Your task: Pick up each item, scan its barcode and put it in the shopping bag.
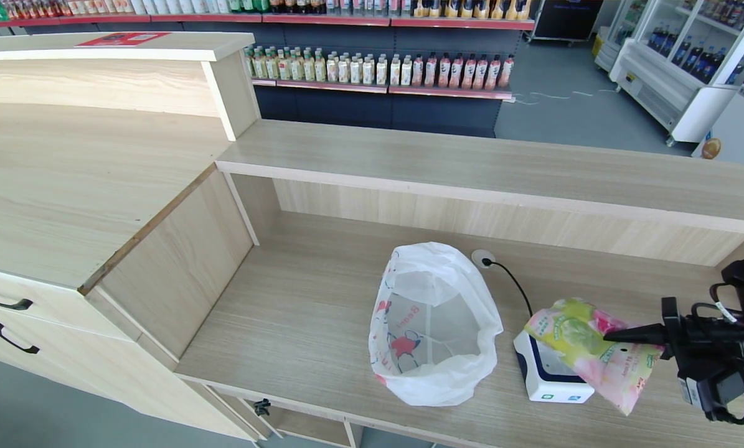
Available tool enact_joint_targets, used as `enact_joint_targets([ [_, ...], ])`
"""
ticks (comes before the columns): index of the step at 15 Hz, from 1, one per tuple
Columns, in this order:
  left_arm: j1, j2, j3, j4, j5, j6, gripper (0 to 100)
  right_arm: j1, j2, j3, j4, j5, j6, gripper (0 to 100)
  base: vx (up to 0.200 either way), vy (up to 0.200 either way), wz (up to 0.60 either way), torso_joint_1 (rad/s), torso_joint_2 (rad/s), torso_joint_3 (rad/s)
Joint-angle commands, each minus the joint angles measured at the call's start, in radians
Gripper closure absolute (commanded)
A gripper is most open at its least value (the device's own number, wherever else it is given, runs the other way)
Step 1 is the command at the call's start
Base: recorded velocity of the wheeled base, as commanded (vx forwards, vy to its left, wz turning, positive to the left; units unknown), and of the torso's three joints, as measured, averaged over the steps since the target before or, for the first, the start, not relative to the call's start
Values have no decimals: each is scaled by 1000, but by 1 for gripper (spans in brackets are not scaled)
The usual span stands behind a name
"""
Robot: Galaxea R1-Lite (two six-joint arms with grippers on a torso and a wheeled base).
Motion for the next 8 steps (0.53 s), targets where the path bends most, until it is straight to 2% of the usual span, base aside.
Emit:
enact_joint_targets([
  [1,0,0,0,0,0,0,0,6,9,-2,0,0,0,100,0,0,0,0,0,0],
  [8,0,0,0,0,0,0,0,7,-62,-4,37,1,14,100,0,0,0,0,0,0],
])
